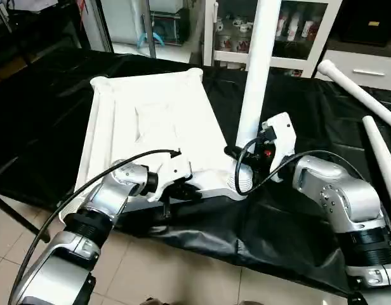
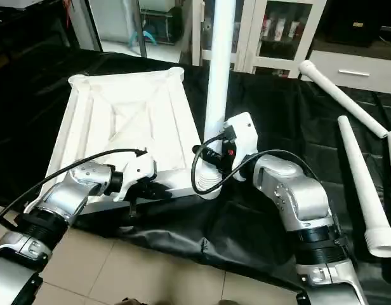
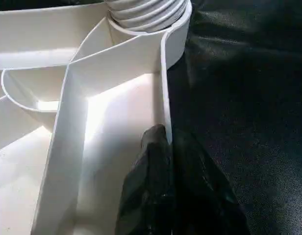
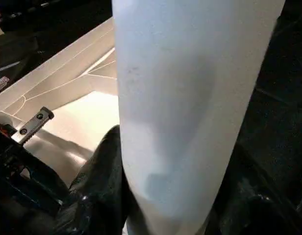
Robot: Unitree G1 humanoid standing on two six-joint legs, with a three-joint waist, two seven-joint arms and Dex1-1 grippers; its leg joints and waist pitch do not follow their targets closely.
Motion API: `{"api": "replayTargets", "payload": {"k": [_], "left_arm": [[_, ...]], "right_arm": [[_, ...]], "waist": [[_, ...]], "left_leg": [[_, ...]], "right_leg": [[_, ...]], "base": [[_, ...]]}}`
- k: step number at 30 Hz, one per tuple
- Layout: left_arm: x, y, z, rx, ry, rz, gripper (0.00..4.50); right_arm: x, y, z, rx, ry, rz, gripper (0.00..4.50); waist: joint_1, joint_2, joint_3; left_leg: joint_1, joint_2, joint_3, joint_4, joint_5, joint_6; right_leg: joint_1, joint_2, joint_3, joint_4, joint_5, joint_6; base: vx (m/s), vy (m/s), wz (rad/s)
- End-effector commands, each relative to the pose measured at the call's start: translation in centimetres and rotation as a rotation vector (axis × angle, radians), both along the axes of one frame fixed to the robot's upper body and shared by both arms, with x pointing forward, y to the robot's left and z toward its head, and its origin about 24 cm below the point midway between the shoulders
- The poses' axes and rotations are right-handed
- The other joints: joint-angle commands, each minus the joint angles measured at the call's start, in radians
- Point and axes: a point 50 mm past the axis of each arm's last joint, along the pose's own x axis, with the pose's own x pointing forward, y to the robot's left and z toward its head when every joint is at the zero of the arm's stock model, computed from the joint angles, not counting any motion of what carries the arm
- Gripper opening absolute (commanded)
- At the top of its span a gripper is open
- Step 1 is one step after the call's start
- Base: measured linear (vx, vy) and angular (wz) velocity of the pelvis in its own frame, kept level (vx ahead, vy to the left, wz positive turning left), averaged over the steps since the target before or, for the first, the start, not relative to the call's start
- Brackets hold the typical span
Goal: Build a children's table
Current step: Pick table leg
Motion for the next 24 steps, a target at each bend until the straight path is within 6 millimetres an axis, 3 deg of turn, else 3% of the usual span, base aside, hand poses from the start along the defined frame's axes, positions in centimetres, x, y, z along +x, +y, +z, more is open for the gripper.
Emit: {"api": "replayTargets", "payload": {"k": [1, 2, 5, 14, 24], "left_arm": [[-0.8, 0.1, -1.1, -0.026, 0.065, -0.005, 0.0], [-0.8, 0.1, -1.1, -0.032, 0.063, 0.003, 0.0], [-0.7, 0.1, -1.0, -0.033, 0.059, 0.01, 0.0], [-0.5, 0.2, -0.8, -0.035, 0.051, 0.022, 0.0], [-0.2, 0.0, -0.7, -0.035, 0.037, 0.032, 0.0]], "right_arm": [[-0.2, -0.5, -1.3, -0.002, 0.058, -0.032, 1.82], [-0.3, -0.8, -1.5, 0.011, 0.059, -0.051, 1.82], [-0.5, -1.6, -2.0, 0.051, 0.07, -0.106, 1.82], [-2.6, -2.4, -3.6, 0.082, 0.06, -0.156, 1.82], [-4.8, -1.0, -4.6, -0.127, 0.013, -0.025, 1.82]], "waist": [[0.006, -0.019, -0.062], [0.006, -0.024, -0.062], [0.008, -0.019, -0.061], [0.012, -0.019, -0.06], [0.01, -0.017, -0.058]], "left_leg": [[0.022, 0.07, -0.035, -0.081, -0.176, 0.018], [0.022, 0.071, -0.034, -0.081, -0.174, 0.021], [0.023, 0.073, -0.036, -0.083, -0.184, 0.017], [0.023, 0.073, -0.035, -0.086, -0.194, 0.019], [0.023, 0.072, -0.039, -0.092, -0.234, 0.004]], "right_leg": [[0.038, -0.077, 0.044, -0.07, -0.166, -0.255], [0.038, -0.077, 0.044, -0.071, -0.167, -0.254], [0.036, -0.078, 0.044, -0.073, -0.191, -0.249], [0.035, -0.078, 0.043, -0.077, -0.193, -0.238], [0.033, -0.076, 0.045, -0.084, -0.241, -0.212]], "base": [[0.0, 0.0, 0.0], [0.0, 0.0, 0.0], [0.0, 0.0, 0.0], [0.0, 0.0, 0.0], [0.0, 0.0, 0.0]]}}
